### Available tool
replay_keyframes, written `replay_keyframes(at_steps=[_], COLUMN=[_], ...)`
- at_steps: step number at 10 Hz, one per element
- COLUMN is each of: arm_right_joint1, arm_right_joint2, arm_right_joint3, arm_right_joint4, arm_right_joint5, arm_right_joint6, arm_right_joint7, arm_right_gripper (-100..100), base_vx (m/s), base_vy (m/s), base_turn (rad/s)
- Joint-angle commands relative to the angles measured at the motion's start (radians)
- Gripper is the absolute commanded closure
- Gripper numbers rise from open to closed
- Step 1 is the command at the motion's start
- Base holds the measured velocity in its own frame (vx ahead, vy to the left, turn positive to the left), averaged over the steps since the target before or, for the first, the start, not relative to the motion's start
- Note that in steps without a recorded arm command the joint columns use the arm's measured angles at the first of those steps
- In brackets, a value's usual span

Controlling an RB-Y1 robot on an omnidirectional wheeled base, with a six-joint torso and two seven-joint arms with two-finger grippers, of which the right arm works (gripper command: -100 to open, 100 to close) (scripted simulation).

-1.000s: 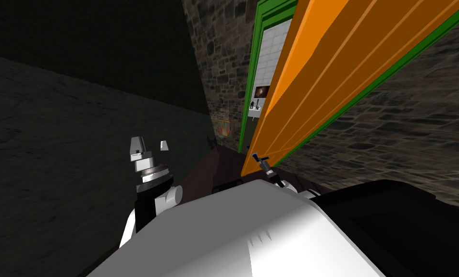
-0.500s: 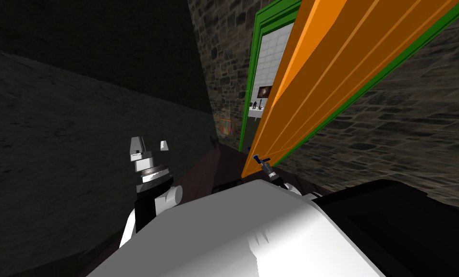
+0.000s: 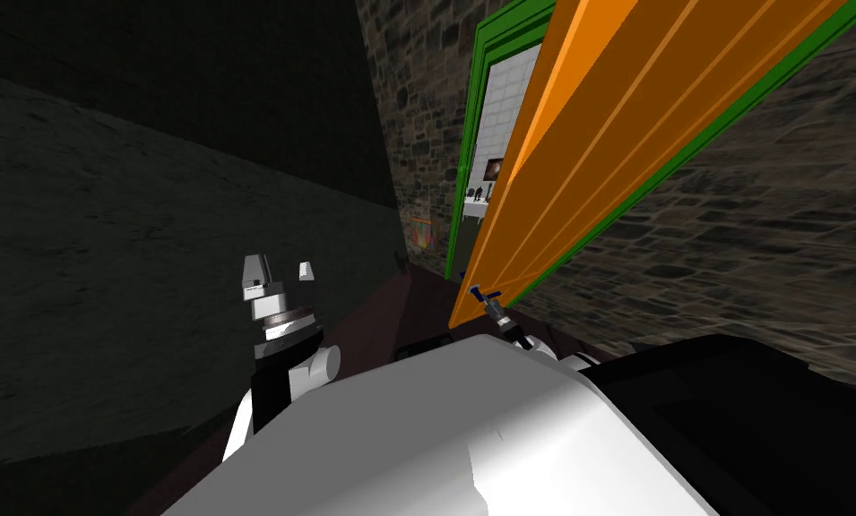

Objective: Pull the door open

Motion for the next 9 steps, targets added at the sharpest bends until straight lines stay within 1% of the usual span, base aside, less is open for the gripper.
replay_keyframes(at_steps=[1, 2, 3, 4, 5, 6, 7, 9], arm_right_joint1=[-0.011, -0.021, -0.021, -0.025, -0.025, -0.04, -0.049, -0.062], arm_right_joint2=[0.005, 0.006, 0.006, 0.006, 0.006, 0.006, 0.007, 0.007], arm_right_joint3=[0.025, 0.038, 0.038, 0.045, 0.045, 0.065, 0.078, 0.097], arm_right_joint4=[0.004, 0.001, 0.001, -0.001, -0.001, -0.005, -0.008, -0.012], arm_right_joint5=[-0.007, -0.013, -0.013, -0.017, -0.017, -0.027, -0.034, -0.043], arm_right_joint6=[0.007, 0.016, 0.016, 0.02, 0.02, 0.033, 0.042, 0.054], arm_right_joint7=[0.005, 0.008, 0.008, 0.01, 0.01, 0.016, 0.019, 0.024], arm_right_gripper=[100, 100, 100, 100, 100, 100, 100, 100], base_vx=[-0.194, -0.194, -0.148, -0.1, -0.054, -0.116, -0.178, -0.168], base_vy=[-0.07, -0.081, -0.064, -0.031, -0.01, -0.035, -0.11, -0.079], base_turn=[0.073, 0.084, 0.03, 0.013, 0.007, 0.081, 0.109, 0.074])
